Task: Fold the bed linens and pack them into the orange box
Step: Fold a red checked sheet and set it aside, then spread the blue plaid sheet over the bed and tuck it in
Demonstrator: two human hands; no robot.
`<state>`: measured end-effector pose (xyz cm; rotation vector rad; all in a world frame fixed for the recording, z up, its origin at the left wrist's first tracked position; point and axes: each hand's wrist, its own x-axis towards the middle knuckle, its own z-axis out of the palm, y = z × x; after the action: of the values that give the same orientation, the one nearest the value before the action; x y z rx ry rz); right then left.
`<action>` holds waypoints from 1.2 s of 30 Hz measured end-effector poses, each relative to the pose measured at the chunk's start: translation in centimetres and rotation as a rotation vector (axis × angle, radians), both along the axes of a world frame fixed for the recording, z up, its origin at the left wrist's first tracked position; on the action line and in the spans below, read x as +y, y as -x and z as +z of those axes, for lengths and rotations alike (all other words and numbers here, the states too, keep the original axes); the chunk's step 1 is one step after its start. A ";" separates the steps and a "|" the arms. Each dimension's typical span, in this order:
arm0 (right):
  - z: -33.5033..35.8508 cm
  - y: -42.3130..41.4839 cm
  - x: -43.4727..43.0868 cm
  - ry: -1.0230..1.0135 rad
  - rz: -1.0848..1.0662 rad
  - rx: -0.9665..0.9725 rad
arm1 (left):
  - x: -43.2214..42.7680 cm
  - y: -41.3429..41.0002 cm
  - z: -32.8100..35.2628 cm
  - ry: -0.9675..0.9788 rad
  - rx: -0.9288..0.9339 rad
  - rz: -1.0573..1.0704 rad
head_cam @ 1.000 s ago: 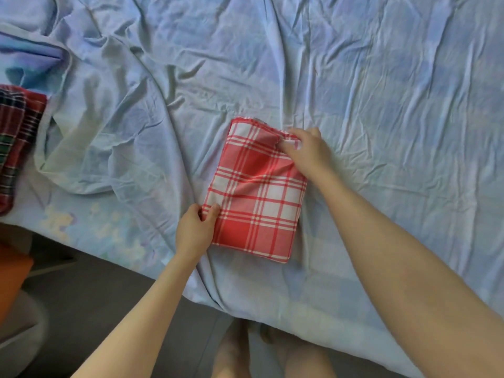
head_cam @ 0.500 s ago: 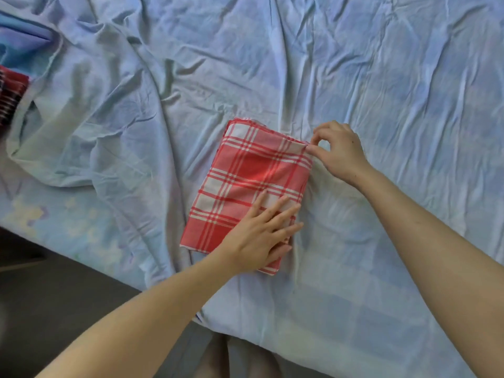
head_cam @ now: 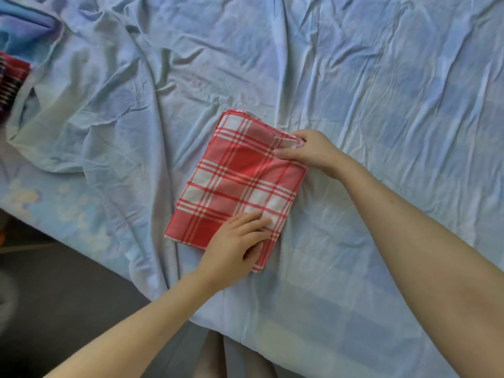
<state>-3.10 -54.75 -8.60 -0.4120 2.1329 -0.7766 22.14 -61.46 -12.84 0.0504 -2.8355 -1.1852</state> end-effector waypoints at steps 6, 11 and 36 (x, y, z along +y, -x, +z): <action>3.6 -1.3 0.0 -0.047 -0.304 -0.126 | 0.6 -5.1 5.1 -1.212 -0.956 1.068; 3.3 -6.9 8.6 -0.146 -0.528 -0.628 | 1.1 -5.1 5.4 -1.801 -0.808 1.305; 24.4 -16.7 -9.1 0.419 -0.413 -0.214 | -21.2 -9.9 30.9 -0.794 -0.355 1.218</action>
<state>13.58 -63.85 15.85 -0.0882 1.8682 -1.4478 32.06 -82.66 18.04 1.7821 -1.5899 -1.7721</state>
